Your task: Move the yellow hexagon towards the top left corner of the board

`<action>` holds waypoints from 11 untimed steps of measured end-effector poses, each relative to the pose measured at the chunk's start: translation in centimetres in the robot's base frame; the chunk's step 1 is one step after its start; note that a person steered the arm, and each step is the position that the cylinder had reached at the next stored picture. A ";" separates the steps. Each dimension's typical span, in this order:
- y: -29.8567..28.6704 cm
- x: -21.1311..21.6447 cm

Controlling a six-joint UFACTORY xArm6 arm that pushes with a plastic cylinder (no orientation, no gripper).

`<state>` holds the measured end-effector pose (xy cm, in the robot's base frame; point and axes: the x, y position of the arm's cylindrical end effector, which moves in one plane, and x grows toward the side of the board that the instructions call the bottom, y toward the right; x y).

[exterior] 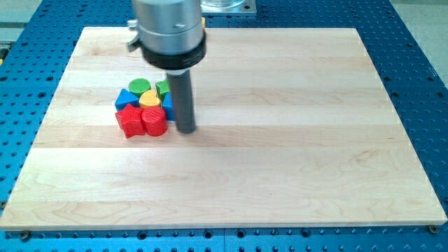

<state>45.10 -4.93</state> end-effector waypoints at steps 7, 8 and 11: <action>-21.0 -13.4; -22.8 -14.7; -11.8 -25.3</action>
